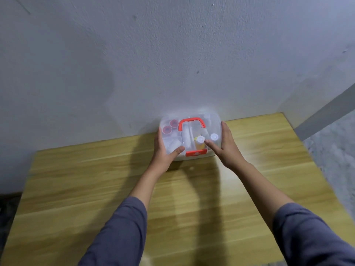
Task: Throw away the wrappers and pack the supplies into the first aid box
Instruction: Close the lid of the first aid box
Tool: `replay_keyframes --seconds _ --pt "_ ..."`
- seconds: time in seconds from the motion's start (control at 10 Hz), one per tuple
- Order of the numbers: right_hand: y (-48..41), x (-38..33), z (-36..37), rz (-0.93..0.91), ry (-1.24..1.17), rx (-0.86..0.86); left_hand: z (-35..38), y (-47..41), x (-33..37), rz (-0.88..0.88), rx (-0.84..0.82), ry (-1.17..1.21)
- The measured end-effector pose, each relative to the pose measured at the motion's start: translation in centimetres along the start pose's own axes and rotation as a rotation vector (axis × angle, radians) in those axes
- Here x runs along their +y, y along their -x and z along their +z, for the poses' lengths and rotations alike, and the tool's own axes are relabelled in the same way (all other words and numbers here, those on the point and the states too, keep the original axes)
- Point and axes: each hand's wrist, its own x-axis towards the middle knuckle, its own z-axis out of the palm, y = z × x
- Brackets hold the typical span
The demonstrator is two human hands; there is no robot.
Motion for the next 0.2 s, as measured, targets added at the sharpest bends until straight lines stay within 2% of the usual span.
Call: replay_keyframes --seconds 0.1,0.2 --pt "0.4 -0.7 -1.0 0.015 -0.059 -0.053 -1.2 0.1 0.4 -0.015 -0.086 -0.115" --pt "1.8 -0.6 -1.8 -0.002 -0.062 -0.094 -2.7 1.8 -0.9 -0.153 -0.171 -0.261"
